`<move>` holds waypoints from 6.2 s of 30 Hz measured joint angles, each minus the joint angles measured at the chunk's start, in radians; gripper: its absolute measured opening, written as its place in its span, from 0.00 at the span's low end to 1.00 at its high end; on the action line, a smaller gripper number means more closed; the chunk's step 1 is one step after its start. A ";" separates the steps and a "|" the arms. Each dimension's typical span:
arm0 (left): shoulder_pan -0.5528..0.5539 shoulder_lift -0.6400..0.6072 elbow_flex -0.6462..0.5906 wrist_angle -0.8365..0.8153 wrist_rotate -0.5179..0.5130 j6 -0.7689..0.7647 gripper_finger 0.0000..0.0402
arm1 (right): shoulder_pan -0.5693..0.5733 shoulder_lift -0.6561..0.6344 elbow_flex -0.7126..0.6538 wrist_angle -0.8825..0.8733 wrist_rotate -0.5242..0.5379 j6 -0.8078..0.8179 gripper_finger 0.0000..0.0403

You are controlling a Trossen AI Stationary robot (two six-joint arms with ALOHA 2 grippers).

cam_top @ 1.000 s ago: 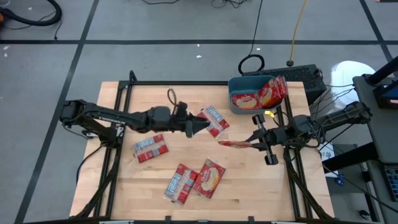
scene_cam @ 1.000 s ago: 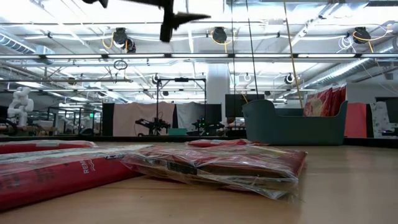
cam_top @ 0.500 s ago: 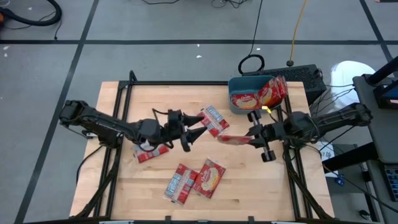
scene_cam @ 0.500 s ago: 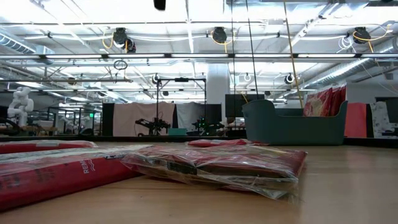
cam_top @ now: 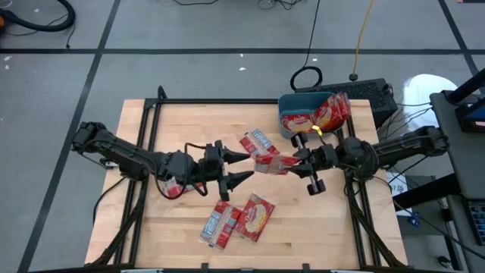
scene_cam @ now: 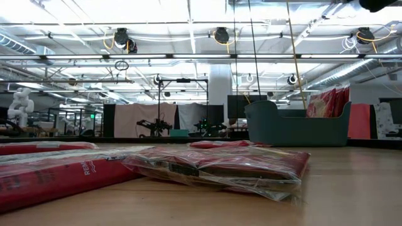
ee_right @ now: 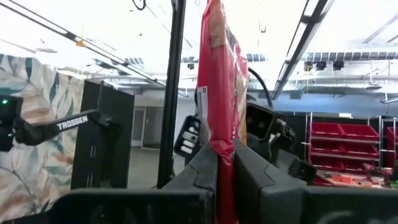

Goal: Sort popcorn bags into baskets
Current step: Put the popcorn bag into the blue bin

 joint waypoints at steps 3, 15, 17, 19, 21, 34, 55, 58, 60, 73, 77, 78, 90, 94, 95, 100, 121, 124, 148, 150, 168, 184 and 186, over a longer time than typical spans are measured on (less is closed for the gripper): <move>0.001 0.000 0.000 -0.002 0.015 -0.003 0.66 | -0.008 0.019 0.000 0.024 -0.003 0.034 0.04; 0.064 0.051 -0.001 0.006 0.183 0.001 0.60 | -0.009 0.112 0.000 0.172 0.001 0.091 0.04; 0.073 0.073 -0.001 0.019 0.210 -0.008 0.59 | -0.009 0.113 0.000 0.174 0.021 0.091 0.04; 0.075 0.093 -0.001 0.026 0.210 0.004 0.59 | -0.009 0.113 0.000 0.171 0.026 0.091 0.04; 0.076 0.104 -0.001 0.040 0.202 0.021 0.57 | -0.009 0.114 0.000 0.171 0.027 0.091 0.04; 0.118 0.098 -0.001 0.048 0.217 0.129 0.04 | -0.034 0.107 0.000 0.168 0.127 0.179 0.07; 0.287 -0.156 -0.002 -0.580 -0.076 0.561 0.07 | -0.033 -0.021 0.000 -0.144 0.630 1.054 0.46; 0.292 -0.166 -0.002 -0.693 -0.164 0.651 0.07 | -0.033 0.012 0.001 -0.190 0.680 1.373 0.47; 0.293 -0.164 -0.002 -0.707 -0.198 0.703 0.05 | -0.025 0.037 0.000 -0.216 0.717 1.581 0.47; 0.236 -0.154 -0.002 -0.840 -0.384 0.956 0.07 | -0.019 0.146 0.000 -0.144 0.755 1.853 0.47; 0.229 -0.139 0.000 -0.832 -0.398 1.007 0.07 | -0.019 0.194 0.001 -0.147 0.755 1.927 0.47; 0.225 -0.134 0.000 -0.834 -0.400 1.011 0.07 | -0.019 0.211 0.008 -0.147 0.756 1.942 0.47; 0.181 -0.075 -0.001 -0.841 -0.409 1.038 0.07 | -0.042 0.396 0.106 -0.111 0.752 2.018 0.47; 0.162 -0.064 -0.003 -0.847 -0.407 1.038 0.07 | -0.053 0.413 0.106 -0.092 0.720 2.019 0.47; 0.157 -0.061 -0.001 -0.834 -0.407 1.039 0.07 | -0.055 0.414 0.106 -0.098 0.705 2.018 0.47; 0.143 -0.049 -0.001 -0.844 -0.407 1.033 0.07 | -0.061 0.414 0.106 -0.121 0.694 2.018 0.45; 0.161 -0.042 -0.001 -0.844 -0.389 1.011 0.08 | -0.062 0.413 0.106 -0.226 0.651 2.007 0.15; 0.161 -0.042 -0.001 -0.844 -0.386 1.005 0.08 | -0.070 0.413 0.106 -0.225 0.651 1.996 0.12; 0.119 -0.082 -0.001 -0.972 -0.426 0.215 0.66 | -0.148 0.332 0.105 -0.175 0.652 1.720 0.04; 0.118 -0.104 -0.001 -1.011 -0.426 0.101 0.68 | -0.160 0.278 0.105 -0.189 0.653 1.662 0.04; 0.247 -0.181 -0.001 -1.050 0.011 -0.123 0.46 | -0.369 -0.257 0.246 -0.868 0.641 1.283 0.04; 0.408 -0.180 -0.001 -1.051 0.103 -0.064 0.37 | -0.724 -0.129 0.748 -1.652 0.262 1.048 0.04; 0.418 -0.180 -0.001 -1.052 0.112 -0.063 0.37 | -0.778 -0.093 0.782 -1.697 0.190 1.013 0.04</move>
